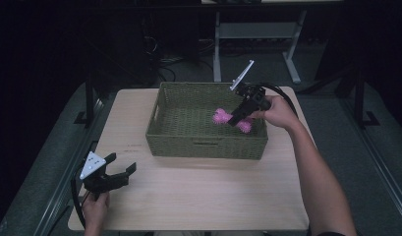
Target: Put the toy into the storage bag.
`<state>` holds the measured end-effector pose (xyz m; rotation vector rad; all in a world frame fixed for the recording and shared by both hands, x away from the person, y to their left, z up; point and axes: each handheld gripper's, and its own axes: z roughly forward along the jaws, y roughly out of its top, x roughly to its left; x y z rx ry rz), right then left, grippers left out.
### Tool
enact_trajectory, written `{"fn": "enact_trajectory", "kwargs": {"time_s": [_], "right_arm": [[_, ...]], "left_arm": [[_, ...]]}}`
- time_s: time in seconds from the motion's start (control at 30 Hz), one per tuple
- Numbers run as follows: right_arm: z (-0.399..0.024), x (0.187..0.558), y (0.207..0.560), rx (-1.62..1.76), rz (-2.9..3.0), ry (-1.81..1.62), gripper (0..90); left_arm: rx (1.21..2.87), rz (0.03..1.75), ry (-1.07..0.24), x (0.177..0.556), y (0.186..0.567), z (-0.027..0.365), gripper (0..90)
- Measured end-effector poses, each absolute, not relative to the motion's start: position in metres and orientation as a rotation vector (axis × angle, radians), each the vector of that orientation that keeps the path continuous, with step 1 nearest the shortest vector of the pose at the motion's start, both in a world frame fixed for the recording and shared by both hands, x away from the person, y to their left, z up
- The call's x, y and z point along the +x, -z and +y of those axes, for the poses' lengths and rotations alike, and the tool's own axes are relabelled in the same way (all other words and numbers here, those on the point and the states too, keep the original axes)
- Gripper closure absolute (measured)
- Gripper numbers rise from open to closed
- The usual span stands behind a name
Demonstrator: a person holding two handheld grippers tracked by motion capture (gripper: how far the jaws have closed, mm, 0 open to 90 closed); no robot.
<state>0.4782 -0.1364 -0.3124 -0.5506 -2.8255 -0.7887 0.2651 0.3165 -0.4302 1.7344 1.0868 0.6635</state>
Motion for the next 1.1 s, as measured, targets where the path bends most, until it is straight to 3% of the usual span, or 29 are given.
{"fn": "enact_trajectory", "kwargs": {"time_s": [1.1], "right_arm": [[-0.137,0.493,0.358,-0.662,-2.814,0.696,57.9]], "left_arm": [[1.726,1.088,-0.66,0.265,0.43,0.317,13.3]]}}
